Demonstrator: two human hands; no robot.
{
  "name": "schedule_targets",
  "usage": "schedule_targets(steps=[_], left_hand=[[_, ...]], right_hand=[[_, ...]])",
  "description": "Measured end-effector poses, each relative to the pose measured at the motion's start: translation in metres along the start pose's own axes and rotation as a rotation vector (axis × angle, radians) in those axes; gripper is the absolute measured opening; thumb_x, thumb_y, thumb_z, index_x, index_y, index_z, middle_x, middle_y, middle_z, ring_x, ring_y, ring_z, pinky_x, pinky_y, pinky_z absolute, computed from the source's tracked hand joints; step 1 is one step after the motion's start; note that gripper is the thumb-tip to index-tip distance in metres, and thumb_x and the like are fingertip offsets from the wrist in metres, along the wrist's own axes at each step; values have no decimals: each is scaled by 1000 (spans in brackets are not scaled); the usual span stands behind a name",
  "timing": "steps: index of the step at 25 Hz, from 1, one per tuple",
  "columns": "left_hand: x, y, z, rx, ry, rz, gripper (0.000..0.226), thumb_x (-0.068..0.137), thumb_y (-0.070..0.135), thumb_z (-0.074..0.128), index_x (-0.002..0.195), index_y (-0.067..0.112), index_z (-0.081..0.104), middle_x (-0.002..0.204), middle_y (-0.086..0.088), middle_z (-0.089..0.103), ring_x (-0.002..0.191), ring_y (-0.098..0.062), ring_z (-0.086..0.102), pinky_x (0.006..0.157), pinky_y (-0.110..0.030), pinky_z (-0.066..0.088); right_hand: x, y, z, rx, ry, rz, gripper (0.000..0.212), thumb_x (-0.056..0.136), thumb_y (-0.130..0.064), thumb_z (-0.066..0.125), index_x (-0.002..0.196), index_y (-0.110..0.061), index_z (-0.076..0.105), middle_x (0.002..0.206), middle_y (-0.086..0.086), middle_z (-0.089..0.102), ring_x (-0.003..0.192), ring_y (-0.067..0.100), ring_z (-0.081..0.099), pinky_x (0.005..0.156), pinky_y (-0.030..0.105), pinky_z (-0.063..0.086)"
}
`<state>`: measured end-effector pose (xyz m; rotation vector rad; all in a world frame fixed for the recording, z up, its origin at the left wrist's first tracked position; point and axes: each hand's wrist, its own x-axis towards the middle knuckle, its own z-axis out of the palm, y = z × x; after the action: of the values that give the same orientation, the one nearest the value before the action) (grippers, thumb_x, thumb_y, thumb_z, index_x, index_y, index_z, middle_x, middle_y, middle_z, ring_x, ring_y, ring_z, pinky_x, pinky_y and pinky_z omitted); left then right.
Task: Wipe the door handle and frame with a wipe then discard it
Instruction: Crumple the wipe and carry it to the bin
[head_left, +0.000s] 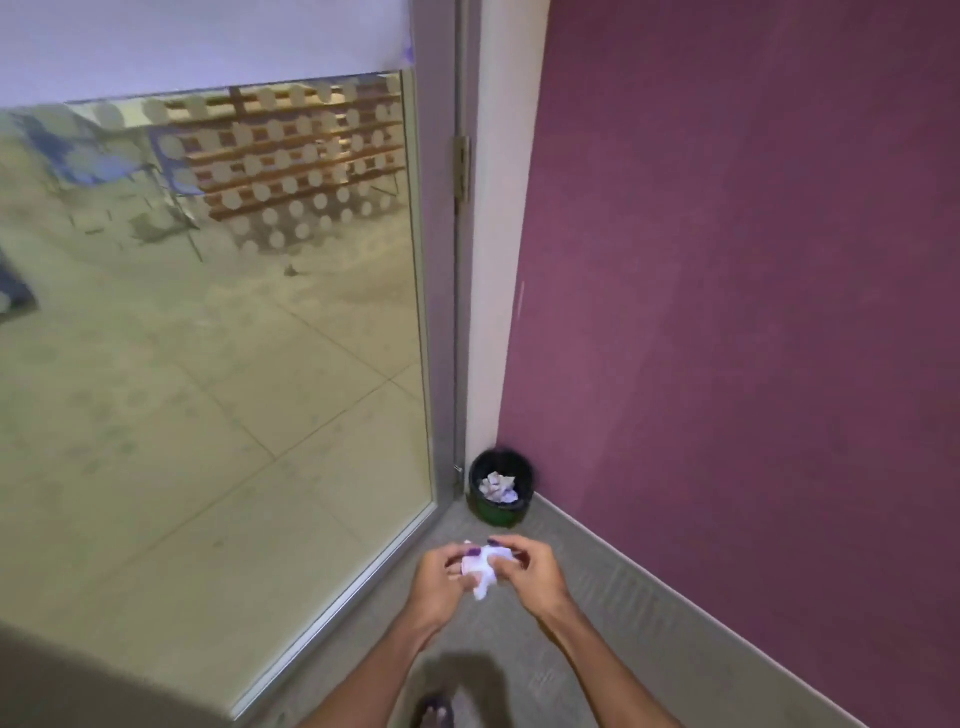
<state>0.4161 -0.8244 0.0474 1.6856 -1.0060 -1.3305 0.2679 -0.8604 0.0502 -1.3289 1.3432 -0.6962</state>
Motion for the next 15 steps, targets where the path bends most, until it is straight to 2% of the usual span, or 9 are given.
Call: schedule_targets(steps=[2,4,7,9,10,12,15], left_hand=[[28,10,10,91,17,32,22,85,-14,66,105,-6,70,94,-7,64,85,-14,61,67,-4,46],[61,19,16,182,21,73,15,88,-6,68,101,-6,73,92,-1,56,85,-5,53,71,-3,41],[116,38,25,148,1,40,15,86,-11,67,99,-5,72,75,-2,61,70,-14,54,63,-13,44],[146,56,26,76,56,-32,17,83,-11,70,97,0,69,70,-8,65,63,-18,59,61,-24,52],[160,64,26,41,99,-71,16,82,-9,72,91,3,67,69,-9,66,60,-17,61,58,-25,55],[192,79,27,-25,184,-169,18,80,-9,74,81,5,64,66,-7,66,54,-14,62,44,-19,52],[235,96,30,-40,219,-269,18,83,-14,70,77,2,61,69,-12,65,53,-17,62,39,-15,50]], right_hand=[[22,-2,-13,-38,-52,25,39,77,5,75,114,-3,66,96,3,68,87,13,62,74,10,50],[48,-4,-22,-97,-37,29,36,77,3,76,112,-1,68,93,-1,65,89,12,61,76,11,48],[98,-11,-35,-186,134,22,22,81,0,71,103,-1,71,93,3,66,86,13,60,71,12,44],[129,-21,-38,-220,223,32,20,81,0,67,99,-6,72,87,4,70,79,13,61,67,16,45],[143,-26,-36,-247,257,32,22,81,-1,64,100,-11,72,84,3,71,78,14,63,67,19,47],[172,-38,-32,-303,276,36,31,84,-5,60,112,-16,68,92,3,73,82,15,66,71,20,48],[208,-46,-26,-448,87,-28,40,91,-10,53,129,-20,60,120,3,69,98,14,65,83,18,47]])
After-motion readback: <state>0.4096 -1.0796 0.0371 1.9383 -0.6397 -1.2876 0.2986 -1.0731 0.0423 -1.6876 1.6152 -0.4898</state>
